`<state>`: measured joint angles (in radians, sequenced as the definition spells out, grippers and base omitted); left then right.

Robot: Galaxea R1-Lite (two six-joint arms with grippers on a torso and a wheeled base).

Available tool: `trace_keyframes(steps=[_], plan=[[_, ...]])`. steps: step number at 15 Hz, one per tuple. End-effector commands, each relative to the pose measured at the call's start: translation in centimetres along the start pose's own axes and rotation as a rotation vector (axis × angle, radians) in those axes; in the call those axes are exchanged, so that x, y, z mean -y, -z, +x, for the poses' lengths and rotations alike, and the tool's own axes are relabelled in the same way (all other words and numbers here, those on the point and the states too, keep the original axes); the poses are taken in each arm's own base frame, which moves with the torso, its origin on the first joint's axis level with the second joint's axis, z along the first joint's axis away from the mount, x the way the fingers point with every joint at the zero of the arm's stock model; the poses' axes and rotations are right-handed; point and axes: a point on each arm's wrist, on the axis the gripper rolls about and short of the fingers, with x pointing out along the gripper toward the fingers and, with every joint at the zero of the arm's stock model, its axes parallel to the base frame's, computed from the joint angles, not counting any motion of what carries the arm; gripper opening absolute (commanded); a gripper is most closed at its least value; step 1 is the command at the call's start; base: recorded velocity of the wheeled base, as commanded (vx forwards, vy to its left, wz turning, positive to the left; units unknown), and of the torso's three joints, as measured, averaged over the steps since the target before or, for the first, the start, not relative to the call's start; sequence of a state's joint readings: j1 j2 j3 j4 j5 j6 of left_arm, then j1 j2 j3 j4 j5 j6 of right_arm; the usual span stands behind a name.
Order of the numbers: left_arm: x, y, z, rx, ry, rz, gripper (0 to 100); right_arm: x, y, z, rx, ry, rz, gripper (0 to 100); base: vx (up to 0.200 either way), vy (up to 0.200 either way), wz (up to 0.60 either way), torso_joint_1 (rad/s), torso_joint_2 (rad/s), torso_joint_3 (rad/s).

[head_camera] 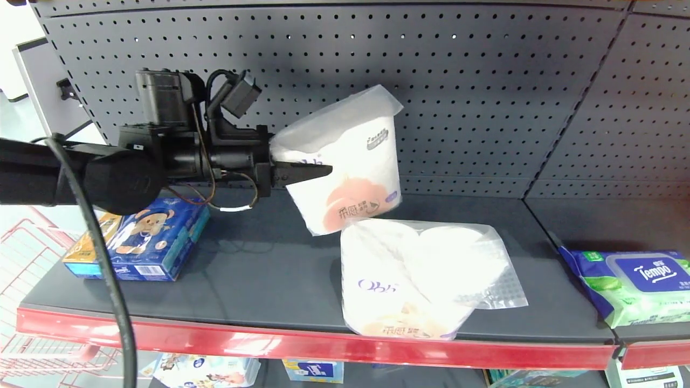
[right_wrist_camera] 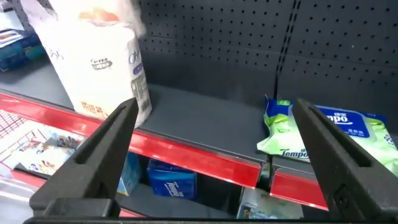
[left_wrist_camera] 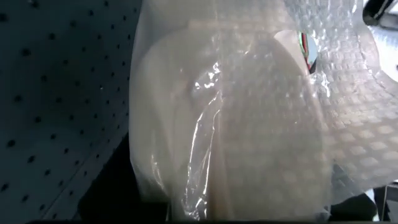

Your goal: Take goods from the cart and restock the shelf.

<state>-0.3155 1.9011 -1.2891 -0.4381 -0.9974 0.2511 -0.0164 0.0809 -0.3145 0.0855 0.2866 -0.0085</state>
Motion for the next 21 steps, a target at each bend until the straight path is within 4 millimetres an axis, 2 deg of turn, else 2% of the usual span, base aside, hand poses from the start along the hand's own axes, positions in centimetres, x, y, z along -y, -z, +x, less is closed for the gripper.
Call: trace_keyframes(steps=[1,6,10,15,21], plan=[[-1.0,2.0,1.7,-0.022,0.021,-0.015,0,0.0,0.0,0.0,0.002,0.0,-0.001,100,0.0,0.0,0.0,0.0,0.0,0.0],[-2.1,4.6,2.8,-0.052,0.032,0.027,0,0.0,-0.1,-0.1,0.007,0.0,-0.003,100,0.0,0.0,0.0,0.0,0.0,0.0],[-3.0,4.8,4.0,-0.042,0.042,0.061,0,0.0,0.1,-0.1,0.005,0.0,-0.002,100,0.0,0.0,0.0,0.0,0.0,0.0],[-1.7,4.9,5.3,-0.064,0.092,0.024,0,0.0,0.2,-0.1,0.004,0.0,-0.002,100,0.0,0.0,0.0,0.0,0.0,0.0],[-1.7,5.6,6.1,-0.071,0.105,0.013,0,0.0,0.4,-0.1,-0.002,0.0,0.0,100,0.0,0.0,0.0,0.0,0.0,0.0]])
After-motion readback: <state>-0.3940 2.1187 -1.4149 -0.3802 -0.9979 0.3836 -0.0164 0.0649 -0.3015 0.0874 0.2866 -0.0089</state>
